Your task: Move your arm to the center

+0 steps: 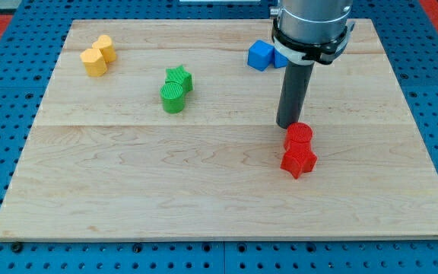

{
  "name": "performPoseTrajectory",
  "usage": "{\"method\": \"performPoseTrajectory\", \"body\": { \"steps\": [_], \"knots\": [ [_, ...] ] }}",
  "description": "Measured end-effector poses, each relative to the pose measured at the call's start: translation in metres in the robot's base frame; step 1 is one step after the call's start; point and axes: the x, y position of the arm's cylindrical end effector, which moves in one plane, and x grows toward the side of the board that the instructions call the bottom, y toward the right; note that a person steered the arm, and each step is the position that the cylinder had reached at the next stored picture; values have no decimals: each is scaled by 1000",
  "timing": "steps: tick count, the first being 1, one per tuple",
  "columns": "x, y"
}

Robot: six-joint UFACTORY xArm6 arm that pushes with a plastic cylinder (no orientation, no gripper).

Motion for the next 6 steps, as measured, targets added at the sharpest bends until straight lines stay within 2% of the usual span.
{"method": "performPoseTrajectory", "body": {
  "steps": [1, 2, 4, 5, 6],
  "knots": [
    [-27, -15],
    [-32, -74],
    [-35, -107],
    [-34, -62],
    [-41, -43]
  ]
}}
